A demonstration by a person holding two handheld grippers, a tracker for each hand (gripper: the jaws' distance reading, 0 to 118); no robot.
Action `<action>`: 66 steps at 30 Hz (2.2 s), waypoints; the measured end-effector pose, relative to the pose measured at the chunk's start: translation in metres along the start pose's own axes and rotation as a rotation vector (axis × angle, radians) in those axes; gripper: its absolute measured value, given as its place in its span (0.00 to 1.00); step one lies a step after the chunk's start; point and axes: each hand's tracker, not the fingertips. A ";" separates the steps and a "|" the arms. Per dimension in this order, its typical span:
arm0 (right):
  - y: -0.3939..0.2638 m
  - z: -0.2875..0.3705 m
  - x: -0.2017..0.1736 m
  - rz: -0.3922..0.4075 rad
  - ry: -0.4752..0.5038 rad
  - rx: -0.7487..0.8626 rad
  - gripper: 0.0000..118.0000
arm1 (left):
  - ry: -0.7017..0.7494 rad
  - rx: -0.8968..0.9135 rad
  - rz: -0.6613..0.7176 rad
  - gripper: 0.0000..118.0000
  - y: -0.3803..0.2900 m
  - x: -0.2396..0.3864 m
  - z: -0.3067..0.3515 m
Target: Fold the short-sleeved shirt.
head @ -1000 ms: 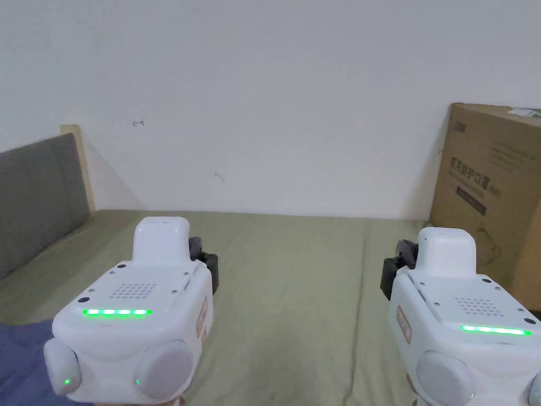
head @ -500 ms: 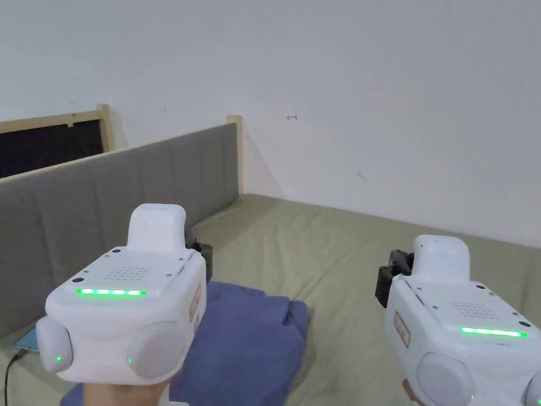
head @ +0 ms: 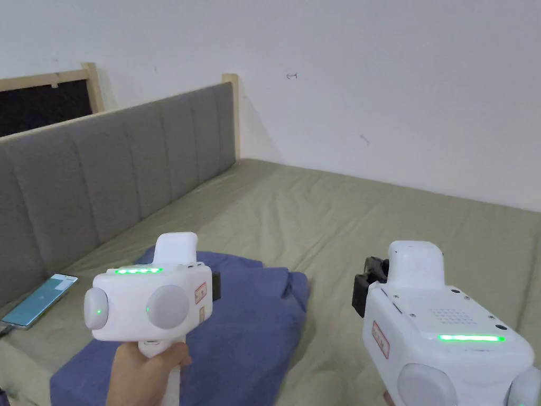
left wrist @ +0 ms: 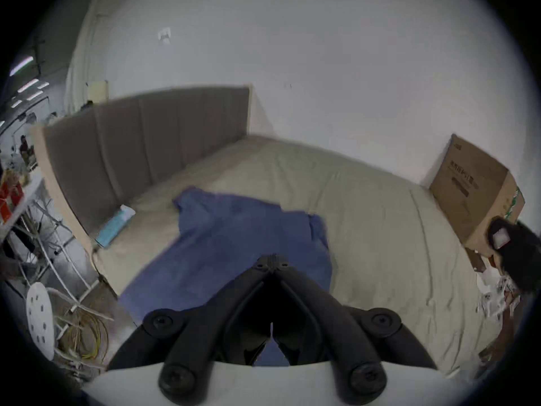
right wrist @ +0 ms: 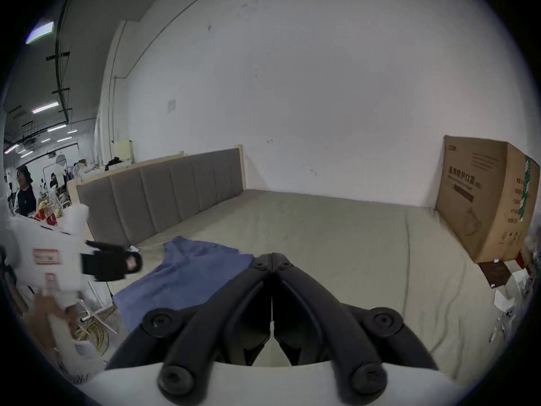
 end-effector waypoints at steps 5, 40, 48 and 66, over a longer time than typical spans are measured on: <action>-0.020 -0.030 0.015 -0.028 -0.012 -0.082 0.00 | -0.015 -0.198 -0.027 0.54 -0.024 0.001 -0.087; -0.061 -0.077 0.073 -0.138 -0.122 -0.270 0.00 | -0.075 -0.344 0.091 0.08 -0.014 -0.007 -0.143; -0.033 -0.024 0.104 -0.204 -0.180 -0.170 0.00 | -0.255 -0.196 0.007 0.08 0.047 0.070 -0.083; -0.013 0.173 0.260 -0.310 -0.634 0.035 0.00 | -0.953 -0.192 -0.413 0.08 -0.011 0.401 0.039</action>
